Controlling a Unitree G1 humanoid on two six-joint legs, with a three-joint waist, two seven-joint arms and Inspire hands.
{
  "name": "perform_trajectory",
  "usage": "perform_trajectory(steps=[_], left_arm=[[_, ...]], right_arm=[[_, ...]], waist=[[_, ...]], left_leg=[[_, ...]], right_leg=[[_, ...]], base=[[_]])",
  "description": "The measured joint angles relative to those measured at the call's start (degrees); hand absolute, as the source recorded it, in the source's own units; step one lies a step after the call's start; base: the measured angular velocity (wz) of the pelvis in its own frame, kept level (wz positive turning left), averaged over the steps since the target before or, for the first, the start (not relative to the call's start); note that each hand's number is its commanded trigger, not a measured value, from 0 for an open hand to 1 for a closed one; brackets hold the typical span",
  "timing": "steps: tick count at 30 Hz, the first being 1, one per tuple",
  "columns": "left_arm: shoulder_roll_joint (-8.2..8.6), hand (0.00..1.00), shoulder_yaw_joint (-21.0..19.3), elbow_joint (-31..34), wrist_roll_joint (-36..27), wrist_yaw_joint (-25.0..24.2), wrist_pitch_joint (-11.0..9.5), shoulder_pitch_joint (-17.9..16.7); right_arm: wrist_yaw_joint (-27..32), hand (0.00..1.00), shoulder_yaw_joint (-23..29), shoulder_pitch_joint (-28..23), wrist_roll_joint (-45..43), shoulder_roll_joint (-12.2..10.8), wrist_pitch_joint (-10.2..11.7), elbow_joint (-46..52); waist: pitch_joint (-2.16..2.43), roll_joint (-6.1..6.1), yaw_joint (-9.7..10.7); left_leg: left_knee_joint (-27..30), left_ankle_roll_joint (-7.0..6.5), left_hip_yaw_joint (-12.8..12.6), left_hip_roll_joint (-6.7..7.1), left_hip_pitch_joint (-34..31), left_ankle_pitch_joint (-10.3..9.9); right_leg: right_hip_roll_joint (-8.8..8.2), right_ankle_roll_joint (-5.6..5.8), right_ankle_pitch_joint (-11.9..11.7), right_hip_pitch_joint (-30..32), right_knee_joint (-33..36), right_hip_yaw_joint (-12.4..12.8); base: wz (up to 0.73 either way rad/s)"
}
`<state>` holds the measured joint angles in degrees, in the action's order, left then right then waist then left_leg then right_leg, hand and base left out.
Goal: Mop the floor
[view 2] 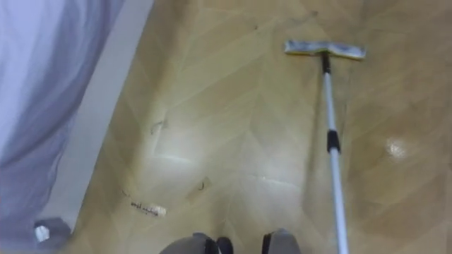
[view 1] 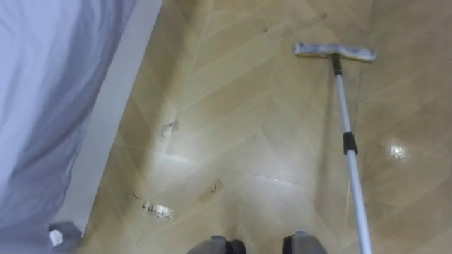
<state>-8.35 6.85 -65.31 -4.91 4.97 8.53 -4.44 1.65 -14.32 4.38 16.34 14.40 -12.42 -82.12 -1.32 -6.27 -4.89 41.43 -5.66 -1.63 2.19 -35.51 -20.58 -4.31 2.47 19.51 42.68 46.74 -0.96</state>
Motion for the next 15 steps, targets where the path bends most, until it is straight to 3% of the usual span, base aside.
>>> perform_trajectory(steps=[1, 2, 3, 5, 7, 8, 10, 11, 14, 15], left_arm=[[-0.08, 0.0, -0.7, -0.1, 0.0, 0.7, 0.4, -0.3], [0.0, 0.0, -1.4, -0.3, -0.1, 1.1, 0.6, -0.4], [-0.19, 0.0, -1.6, -0.5, -0.4, 1.6, 1.3, -0.3], [-1.58, 0.0, -1.5, 0.1, -1.8, 1.9, 1.3, 0.0], [-4.06, 0.0, -0.9, 0.0, -5.7, 2.3, 1.2, -0.7], [-4.45, 0.0, -0.7, 0.0, -5.8, 2.4, 1.5, -1.0], [-4.94, 0.0, 0.3, 0.5, -5.6, 2.6, 2.0, -2.0], [-4.92, 0.0, 0.2, 0.5, -5.6, 2.6, 2.2, -2.0], [-4.81, 0.0, 0.4, 1.3, -5.6, 1.7, 1.9, -2.1], [-4.78, 0.0, 0.4, 1.2, -5.6, 1.4, 1.8, -2.2]], right_arm=[[0.4, 1.0, 0.6, 2.3, -1.4, 0.0, -1.2, 0.3], [0.5, 1.0, 0.5, 3.4, -1.8, 0.2, -1.7, 0.5], [0.9, 1.0, 0.5, 4.9, -1.9, 0.9, -2.5, 0.4], [0.6, 1.0, 1.3, 8.1, -2.3, 2.1, -3.9, -0.5], [0.6, 1.0, 1.5, 13.6, -1.0, 4.7, -3.8, -0.7], [0.2, 1.0, 1.3, 15.1, -0.8, 5.5, -3.5, -0.7], [-0.7, 1.0, 0.1, 19.6, -0.8, 7.9, -1.9, 0.0], [-1.2, 1.0, 0.5, 20.7, -0.7, 9.0, -0.8, 1.1], [-1.4, 1.0, 2.8, 21.8, 1.9, 9.5, -0.6, 1.9], [-1.5, 1.0, 4.4, 21.5, 3.6, 9.1, -0.4, 1.8]], waist=[[-0.21, 0.71, -0.7], [-0.41, 0.99, -0.6], [-0.6, 1.38, -0.4], [-0.58, 2.3, -0.6], [-0.5, 5.32, -3.0], [-0.26, 5.79, -3.4], [-0.32, 7.12, -4.6], [-0.18, 7.62, -5.0], [-0.13, 7.85, -5.3], [-0.21, 7.81, -5.6]], left_leg=[[0.5, 1.06, 1.0, 0.38, -0.1, -0.3], [1.4, 2.28, 1.6, 0.46, -0.4, -0.9], [4.0, 3.73, 2.8, 0.51, -1.0, -1.7], [10.0, 4.35, 3.4, 0.39, -3.0, -1.9], [19.4, 7.58, 3.2, -1.0, -6.8, 0.2], [20.8, 7.87, 3.2, -1.23, -7.2, 0.9], [21.7, 7.98, 3.8, -1.99, -8.1, 1.7], [18.8, 7.37, 3.7, -2.4, -8.1, 0.7], [6.0, 7.42, 3.2, -2.28, -7.4, 0.7], [2.5, 4.99, 1.9, -2.37, -6.7, 2.3]], right_leg=[[0.37, -0.5, -1.0, -0.7, -6.7, 0.1], [0.17, -1.74, -3.5, -0.8, -6.1, -0.3], [-0.81, -3.06, -2.2, -0.9, -3.8, -2.7], [-1.74, -4.32, 1.1, -0.7, 0.1, -4.7], [-1.5, -6.17, 4.0, -0.1, 4.7, -5.9], [-1.4, -6.39, 4.5, -0.3, 5.3, -6.1], [0.13, -6.83, 4.8, -1.9, 4.4, -6.9], [0.66, -7.33, 4.5, -2.6, 3.4, -6.9], [1.37, -6.7, 3.3, -4.2, -0.4, -6.8], [1.62, -5.96, 2.8, -4.9, -2.2, -6.5]], base=[[-0.74], [-0.31], [0.32], [0.55], [0.24], [0.17], [0.44], [0.59], [0.67], [0.36]])
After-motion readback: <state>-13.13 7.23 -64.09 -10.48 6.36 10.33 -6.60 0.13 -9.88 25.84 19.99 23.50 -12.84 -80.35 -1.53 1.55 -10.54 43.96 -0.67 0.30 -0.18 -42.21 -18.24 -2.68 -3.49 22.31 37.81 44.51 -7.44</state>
